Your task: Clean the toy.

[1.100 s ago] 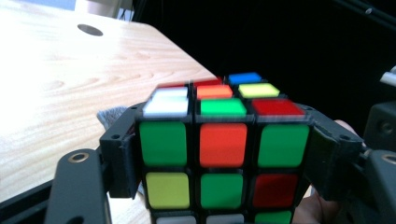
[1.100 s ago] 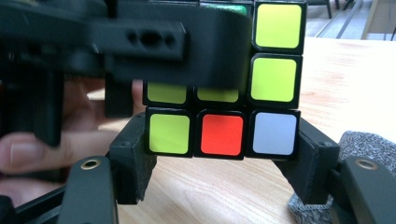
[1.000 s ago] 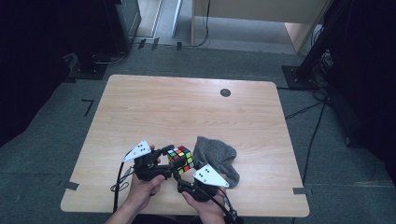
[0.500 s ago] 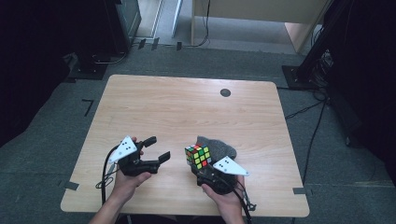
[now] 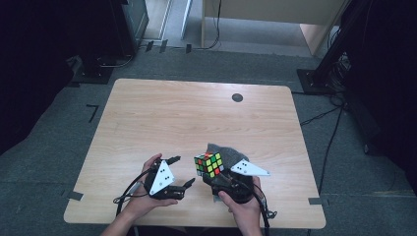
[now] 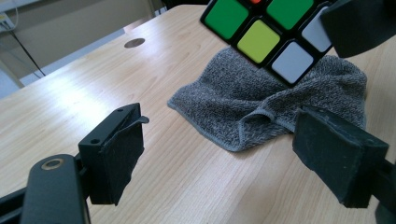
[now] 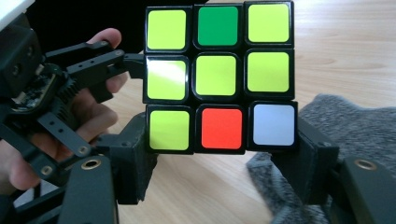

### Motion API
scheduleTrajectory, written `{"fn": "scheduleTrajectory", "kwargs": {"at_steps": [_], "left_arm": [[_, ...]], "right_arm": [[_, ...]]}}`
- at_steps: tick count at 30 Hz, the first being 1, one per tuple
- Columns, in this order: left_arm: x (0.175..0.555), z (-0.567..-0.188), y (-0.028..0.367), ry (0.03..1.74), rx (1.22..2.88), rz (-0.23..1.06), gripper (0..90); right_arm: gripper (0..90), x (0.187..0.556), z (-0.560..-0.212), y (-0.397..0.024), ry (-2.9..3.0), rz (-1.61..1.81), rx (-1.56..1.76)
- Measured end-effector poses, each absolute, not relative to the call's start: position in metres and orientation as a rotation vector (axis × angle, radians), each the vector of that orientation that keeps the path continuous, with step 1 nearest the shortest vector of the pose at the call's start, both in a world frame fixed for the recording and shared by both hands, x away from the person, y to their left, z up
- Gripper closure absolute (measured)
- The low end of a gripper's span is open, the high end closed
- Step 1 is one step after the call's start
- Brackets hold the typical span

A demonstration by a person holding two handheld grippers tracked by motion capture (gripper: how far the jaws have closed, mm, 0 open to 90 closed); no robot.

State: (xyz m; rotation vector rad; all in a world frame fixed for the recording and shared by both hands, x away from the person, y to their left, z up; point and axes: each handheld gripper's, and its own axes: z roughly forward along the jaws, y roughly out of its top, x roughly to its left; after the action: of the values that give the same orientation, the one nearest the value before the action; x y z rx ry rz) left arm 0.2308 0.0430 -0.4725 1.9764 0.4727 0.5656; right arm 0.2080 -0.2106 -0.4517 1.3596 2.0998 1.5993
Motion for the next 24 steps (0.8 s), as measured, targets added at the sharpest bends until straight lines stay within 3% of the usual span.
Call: {"fn": "scheduleTrajectory", "kwargs": {"at_steps": [19,24], "left_arm": [[0.219,-0.472,0.030,0.338,2.027,0.722,17.5],[0.216,-0.474,0.030,0.288,2.026,0.731,22.3]], "right_arm": [[34.1,0.208,-0.450,-0.194,2.249,1.635,1.382],[34.1,0.210,-0.451,-0.190,2.294,1.632,1.376]]}}
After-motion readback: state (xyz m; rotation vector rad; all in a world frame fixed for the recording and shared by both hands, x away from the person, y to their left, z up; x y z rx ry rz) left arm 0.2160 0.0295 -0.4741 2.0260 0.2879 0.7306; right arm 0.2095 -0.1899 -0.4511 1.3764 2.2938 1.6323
